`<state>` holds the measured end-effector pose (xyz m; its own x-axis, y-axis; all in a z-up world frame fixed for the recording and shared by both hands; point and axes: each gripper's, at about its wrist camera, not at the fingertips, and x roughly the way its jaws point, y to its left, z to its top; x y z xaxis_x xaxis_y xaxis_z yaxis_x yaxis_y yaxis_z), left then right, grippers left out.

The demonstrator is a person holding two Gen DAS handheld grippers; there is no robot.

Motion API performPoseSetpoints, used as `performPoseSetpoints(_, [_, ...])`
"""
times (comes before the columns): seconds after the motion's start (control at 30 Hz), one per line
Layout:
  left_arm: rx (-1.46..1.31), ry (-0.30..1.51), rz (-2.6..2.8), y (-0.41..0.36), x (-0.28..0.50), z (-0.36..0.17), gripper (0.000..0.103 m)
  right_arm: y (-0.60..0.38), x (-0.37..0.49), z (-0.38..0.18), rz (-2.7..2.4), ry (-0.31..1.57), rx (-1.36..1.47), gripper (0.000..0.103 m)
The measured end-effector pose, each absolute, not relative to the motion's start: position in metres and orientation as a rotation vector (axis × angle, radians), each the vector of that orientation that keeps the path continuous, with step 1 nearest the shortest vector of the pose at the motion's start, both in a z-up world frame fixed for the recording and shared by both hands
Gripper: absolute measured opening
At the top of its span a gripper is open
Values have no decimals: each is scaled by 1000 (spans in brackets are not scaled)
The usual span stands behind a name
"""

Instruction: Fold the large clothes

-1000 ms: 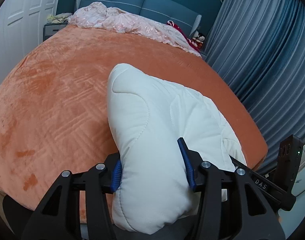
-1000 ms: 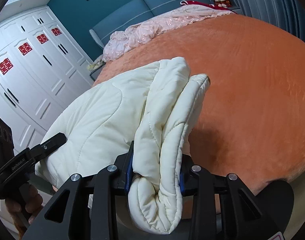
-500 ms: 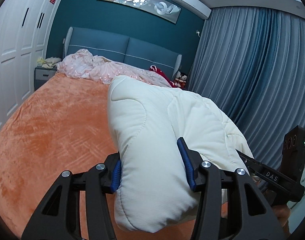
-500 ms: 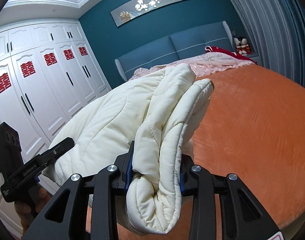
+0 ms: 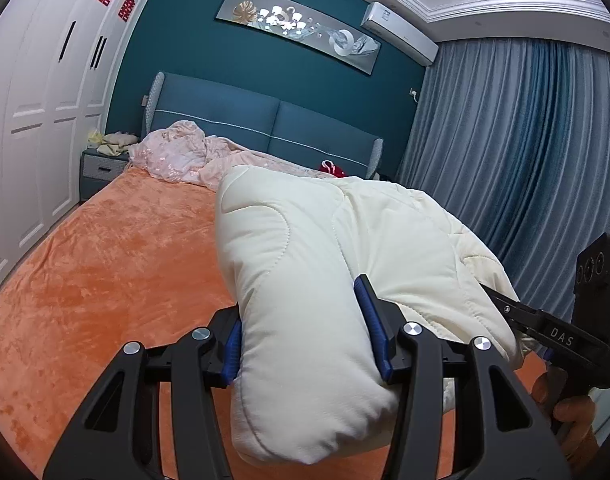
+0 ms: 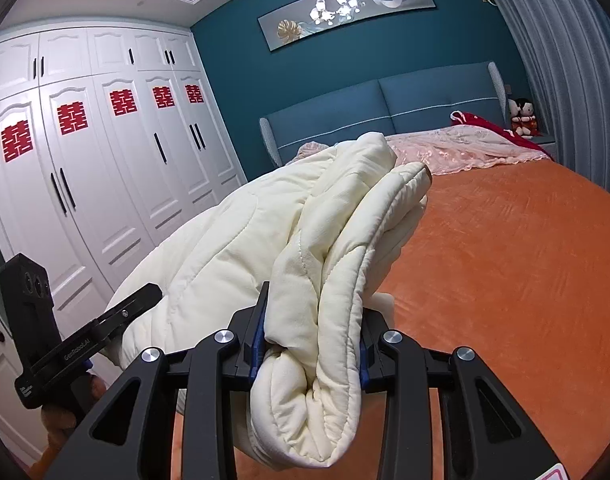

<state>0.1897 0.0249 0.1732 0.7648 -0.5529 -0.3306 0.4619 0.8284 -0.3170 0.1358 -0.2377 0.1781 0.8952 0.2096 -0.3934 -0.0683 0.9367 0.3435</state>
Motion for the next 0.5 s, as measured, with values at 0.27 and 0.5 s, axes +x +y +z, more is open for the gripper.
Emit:
performPoseSetpoints(0.27, [-262,509,-493,47,251,103,48,-212,217,104,156,571,336,33])
performPoseSetpoints(0.5, [-272,703,-425,55,287,3,48,-199,256,-6,127,780,376,33])
